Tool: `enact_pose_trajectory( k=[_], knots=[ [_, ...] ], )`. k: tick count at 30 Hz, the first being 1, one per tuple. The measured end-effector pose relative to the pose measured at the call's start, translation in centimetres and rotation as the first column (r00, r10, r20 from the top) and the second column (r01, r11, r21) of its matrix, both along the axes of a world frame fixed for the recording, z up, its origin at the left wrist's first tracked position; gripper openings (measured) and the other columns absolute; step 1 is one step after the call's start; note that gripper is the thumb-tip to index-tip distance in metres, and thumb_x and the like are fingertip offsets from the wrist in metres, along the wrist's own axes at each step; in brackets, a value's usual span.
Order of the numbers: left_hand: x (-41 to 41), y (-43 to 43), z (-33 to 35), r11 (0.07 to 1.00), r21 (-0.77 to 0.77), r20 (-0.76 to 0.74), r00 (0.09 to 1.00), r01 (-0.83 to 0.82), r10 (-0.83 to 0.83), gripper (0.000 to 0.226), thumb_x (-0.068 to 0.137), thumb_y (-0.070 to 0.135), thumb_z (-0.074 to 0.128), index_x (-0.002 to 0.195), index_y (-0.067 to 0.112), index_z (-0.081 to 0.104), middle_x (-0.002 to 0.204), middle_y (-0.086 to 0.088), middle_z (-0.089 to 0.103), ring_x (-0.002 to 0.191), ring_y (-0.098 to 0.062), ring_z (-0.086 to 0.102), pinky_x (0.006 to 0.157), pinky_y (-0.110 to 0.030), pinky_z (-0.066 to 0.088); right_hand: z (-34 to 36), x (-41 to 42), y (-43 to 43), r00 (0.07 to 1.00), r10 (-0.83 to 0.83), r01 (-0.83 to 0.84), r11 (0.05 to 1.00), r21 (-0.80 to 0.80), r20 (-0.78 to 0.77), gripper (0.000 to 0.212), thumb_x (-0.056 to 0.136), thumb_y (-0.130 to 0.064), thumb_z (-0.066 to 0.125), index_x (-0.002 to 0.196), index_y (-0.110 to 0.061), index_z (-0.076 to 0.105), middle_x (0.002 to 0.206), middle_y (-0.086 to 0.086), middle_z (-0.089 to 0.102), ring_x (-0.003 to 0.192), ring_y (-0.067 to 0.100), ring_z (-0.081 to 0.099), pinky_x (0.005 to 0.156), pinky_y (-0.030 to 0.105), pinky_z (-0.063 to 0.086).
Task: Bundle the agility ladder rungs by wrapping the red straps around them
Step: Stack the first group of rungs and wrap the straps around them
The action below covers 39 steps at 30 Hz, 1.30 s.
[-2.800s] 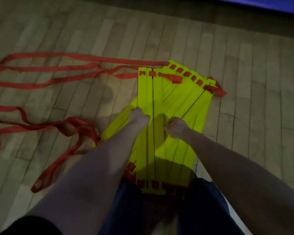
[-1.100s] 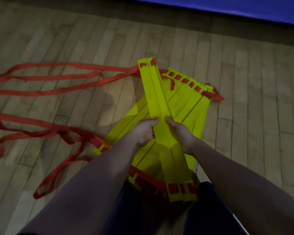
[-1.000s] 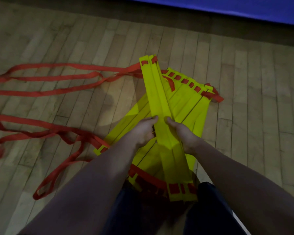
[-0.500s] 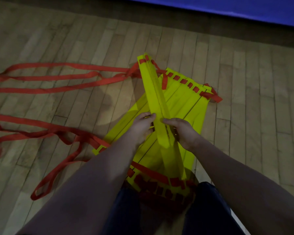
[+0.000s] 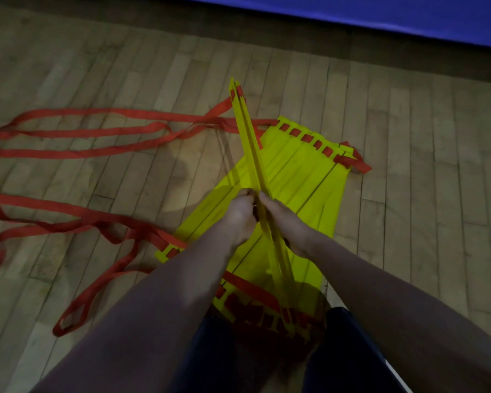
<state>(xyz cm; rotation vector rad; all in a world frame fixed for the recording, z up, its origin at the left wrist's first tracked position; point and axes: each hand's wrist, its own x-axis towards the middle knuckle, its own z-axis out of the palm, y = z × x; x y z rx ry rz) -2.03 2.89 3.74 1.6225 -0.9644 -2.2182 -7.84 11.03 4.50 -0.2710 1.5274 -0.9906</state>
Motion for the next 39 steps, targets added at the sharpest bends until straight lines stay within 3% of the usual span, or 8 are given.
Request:
enact_pose_trajectory(
  k=[3,7,12,15,19,23,28,39],
  knots=[
    [0.3,-0.2,-0.4,0.937,-0.254,0.196,0.962,0.238,-0.191,0.012,0.1,0.013,0.043,0.107,0.014,0.053,0.087,-0.004,0.054,0.08,-0.017,0.052,0.056,-0.015,0.039,0.0,-0.1,0.0,0.998,-0.023,0.023,1.0,-0.009,0.053,0.085,0.065,-0.083,0.061,0.133,-0.033,0.056,0.128,-0.005,0.063,0.117,0.013,0.058,0.105,0.042,0.043],
    [1.4,-0.4,-0.8,0.93,-0.325,0.121,0.983,0.172,-0.139,0.054,0.091,0.022,0.063,0.14,0.029,0.043,0.101,-0.002,0.056,0.083,-0.014,0.055,0.06,-0.016,0.045,0.5,-0.6,0.3,0.991,-0.119,0.123,0.99,-0.075,0.054,0.03,0.089,-0.046,0.063,0.097,-0.018,0.07,0.074,0.003,0.065,0.067,0.019,0.061,0.071,0.038,0.056],
    [1.1,-0.7,0.1,0.887,-0.194,0.171,0.905,0.418,-0.389,0.015,0.099,0.026,0.049,0.107,0.019,0.06,0.088,0.0,0.061,0.077,-0.008,0.055,0.066,-0.023,0.043,1.1,-2.2,0.4,0.992,-0.123,0.124,0.992,-0.019,0.017,0.032,0.1,-0.038,0.048,0.102,-0.008,0.058,0.058,0.002,0.06,0.047,0.019,0.05,0.048,0.027,0.046],
    [1.2,0.3,1.2,0.572,0.018,0.15,0.563,0.82,-0.813,0.018,0.095,0.006,0.047,0.109,0.017,0.05,0.114,-0.008,0.059,0.09,-0.009,0.051,0.075,-0.022,0.038,1.4,-3.6,0.2,0.985,-0.152,0.152,0.988,0.0,0.081,0.032,0.102,-0.039,0.041,0.111,-0.012,0.056,0.055,0.0,0.041,0.045,0.014,0.035,0.044,0.025,0.031],
    [3.7,2.2,0.3,0.165,0.028,-0.108,0.167,0.986,-0.98,0.101,0.054,0.034,0.073,0.141,-0.002,0.035,0.142,-0.021,0.044,0.109,-0.012,0.059,0.087,-0.022,0.046,2.1,-4.9,0.0,0.977,-0.177,0.181,0.983,-0.023,0.121,0.031,0.102,-0.037,0.044,0.104,-0.009,0.058,0.055,-0.003,0.027,0.041,0.01,0.025,0.04,0.02,0.021],
    [3.5,4.5,0.2,-0.374,0.066,0.334,-0.374,0.925,-0.865,0.075,0.072,0.042,0.079,0.137,0.021,0.047,0.131,-0.002,0.056,0.119,-0.022,0.054,0.096,-0.034,0.045,2.9,-5.9,0.4,0.979,-0.156,0.167,0.982,-0.083,0.127,0.037,0.101,-0.039,0.042,0.084,-0.009,0.053,0.052,-0.003,0.022,0.041,0.012,0.021,0.041,0.022,0.018],
    [3.6,4.7,0.1,-0.263,-0.146,0.529,-0.15,0.954,-0.835,0.024,0.091,0.021,0.062,0.107,0.003,0.062,0.084,-0.008,0.059,0.083,-0.024,0.054,0.058,-0.028,0.036,4.3,-7.1,0.5,0.966,-0.161,0.198,0.963,-0.18,0.204,0.041,0.101,-0.043,0.039,0.08,-0.01,0.049,0.054,-0.002,0.021,0.04,0.01,0.021,0.04,0.023,0.019],
    [3.6,-1.3,1.3,-0.089,-0.544,0.768,0.452,0.834,-0.454,0.03,0.097,0.021,0.049,0.124,0.007,0.05,0.121,-0.018,0.058,0.116,-0.032,0.052,0.09,-0.035,0.039,4.4,-6.9,1.0,0.968,-0.03,0.069,0.986,-0.151,0.249,0.043,0.098,-0.047,0.041,0.079,-0.01,0.05,0.051,-0.002,0.025,0.038,0.01,0.024,0.038,0.021,0.022]
  ],
)
